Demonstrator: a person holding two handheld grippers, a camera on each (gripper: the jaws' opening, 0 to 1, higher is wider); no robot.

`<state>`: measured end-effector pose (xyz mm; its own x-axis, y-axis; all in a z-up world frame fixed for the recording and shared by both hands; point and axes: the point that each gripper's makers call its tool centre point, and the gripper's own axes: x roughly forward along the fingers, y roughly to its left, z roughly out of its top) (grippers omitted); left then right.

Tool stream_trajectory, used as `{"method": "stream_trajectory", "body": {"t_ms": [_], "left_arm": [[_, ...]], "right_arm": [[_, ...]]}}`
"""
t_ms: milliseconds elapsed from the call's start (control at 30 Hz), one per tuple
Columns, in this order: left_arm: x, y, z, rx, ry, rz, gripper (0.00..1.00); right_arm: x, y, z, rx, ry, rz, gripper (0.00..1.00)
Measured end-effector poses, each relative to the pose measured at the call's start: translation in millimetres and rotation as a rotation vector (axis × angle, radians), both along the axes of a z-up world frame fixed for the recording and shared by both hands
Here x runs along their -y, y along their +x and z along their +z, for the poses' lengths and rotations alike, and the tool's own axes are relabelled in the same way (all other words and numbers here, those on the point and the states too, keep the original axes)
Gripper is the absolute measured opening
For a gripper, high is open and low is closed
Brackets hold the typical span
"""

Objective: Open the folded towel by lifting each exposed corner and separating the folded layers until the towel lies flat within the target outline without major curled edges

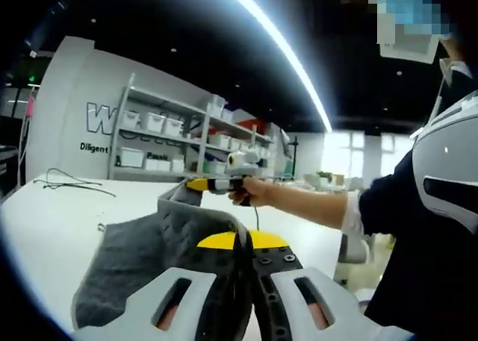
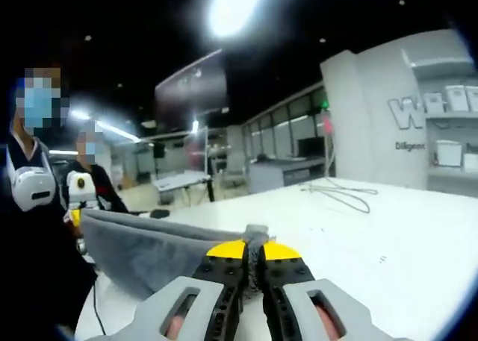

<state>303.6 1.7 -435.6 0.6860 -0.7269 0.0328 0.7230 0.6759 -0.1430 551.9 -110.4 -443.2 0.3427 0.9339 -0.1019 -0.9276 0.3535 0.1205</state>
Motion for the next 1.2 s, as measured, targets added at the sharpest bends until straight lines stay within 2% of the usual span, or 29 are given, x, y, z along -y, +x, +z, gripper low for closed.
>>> {"method": "stream_trajectory", "body": {"t_ms": [200, 367, 500, 700, 900, 1200], "left_arm": [[-1, -0.5, -1.3, -0.012, -0.014, -0.009, 0.03], [18, -7.9, -3.5, -0.005, 0.002, -0.072, 0.03], [33, -11.7, -8.3, -0.005, 0.022, -0.113, 0.03], [54, -18.4, -19.1, -0.022, 0.04, -0.18, 0.03], [70, -26.0, -30.8, -0.054, 0.035, -0.235, 0.03], [92, -38.9, -54.5, -0.104, 0.07, -0.313, 0.04]], "right_arm": [[12, -8, -5.6, 0.007, -0.007, -0.009, 0.02], [24, -11, -8.5, -0.004, 0.011, -0.01, 0.02], [32, -14, -17.6, -0.027, 0.022, -0.017, 0.02], [46, -25, -31.8, -0.091, 0.041, -0.019, 0.03], [54, -40, -49.1, -0.123, 0.012, -0.019, 0.04], [67, -55, -68.7, -0.161, -0.011, -0.034, 0.05]]}}
